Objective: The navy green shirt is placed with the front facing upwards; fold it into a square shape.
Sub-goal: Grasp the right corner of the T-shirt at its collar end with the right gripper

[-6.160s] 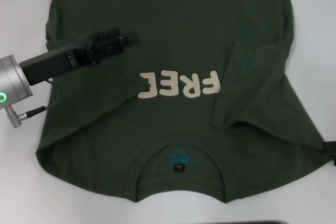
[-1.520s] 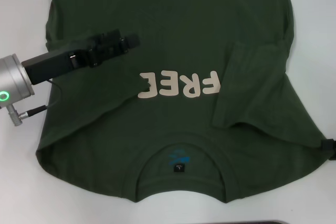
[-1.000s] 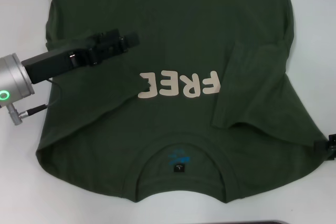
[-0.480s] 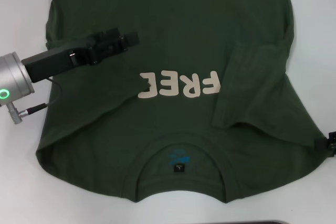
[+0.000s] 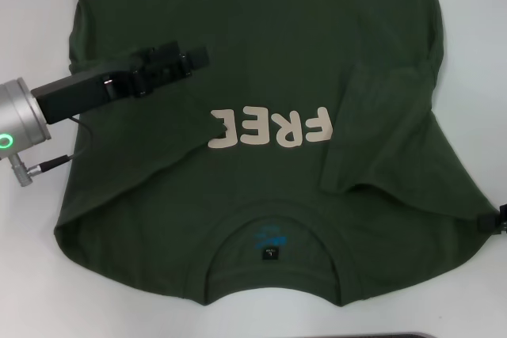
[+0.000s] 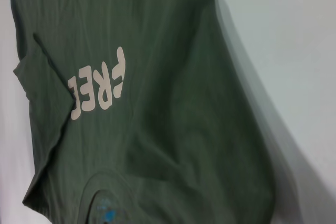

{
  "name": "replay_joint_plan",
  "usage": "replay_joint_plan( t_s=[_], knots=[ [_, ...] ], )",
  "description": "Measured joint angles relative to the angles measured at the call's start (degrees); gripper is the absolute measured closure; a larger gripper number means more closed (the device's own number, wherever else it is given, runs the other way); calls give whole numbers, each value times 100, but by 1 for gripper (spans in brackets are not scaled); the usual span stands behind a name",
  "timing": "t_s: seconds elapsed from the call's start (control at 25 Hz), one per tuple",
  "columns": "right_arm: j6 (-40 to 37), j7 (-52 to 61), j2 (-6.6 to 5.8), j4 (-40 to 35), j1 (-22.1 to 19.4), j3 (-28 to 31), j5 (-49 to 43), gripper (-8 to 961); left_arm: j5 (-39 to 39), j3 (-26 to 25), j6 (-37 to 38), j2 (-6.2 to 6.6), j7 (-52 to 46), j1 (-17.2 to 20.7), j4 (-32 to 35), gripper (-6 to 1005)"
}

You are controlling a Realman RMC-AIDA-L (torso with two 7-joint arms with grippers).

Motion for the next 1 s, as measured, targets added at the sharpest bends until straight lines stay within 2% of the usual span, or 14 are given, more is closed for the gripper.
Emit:
replay_joint_plan(
  t_s=[0.12,0.24,0.76,1.0],
  knots=[
    [-21,-24,4,2,-22,20,11,861,0,2,0,2,-1,-1,2,106],
    [-58,-135,10,-20,-68,92,40,910,0,-5,0,4,-5,-7,8,106],
    [-157,-979,8,-34,-360,690,53,910,106,-43,-85,62,-353,18,29,108],
    [-172,-1233,4,-10,-323,734,120,910,543,-49,110,177,-1103,98,309,110]
  ],
)
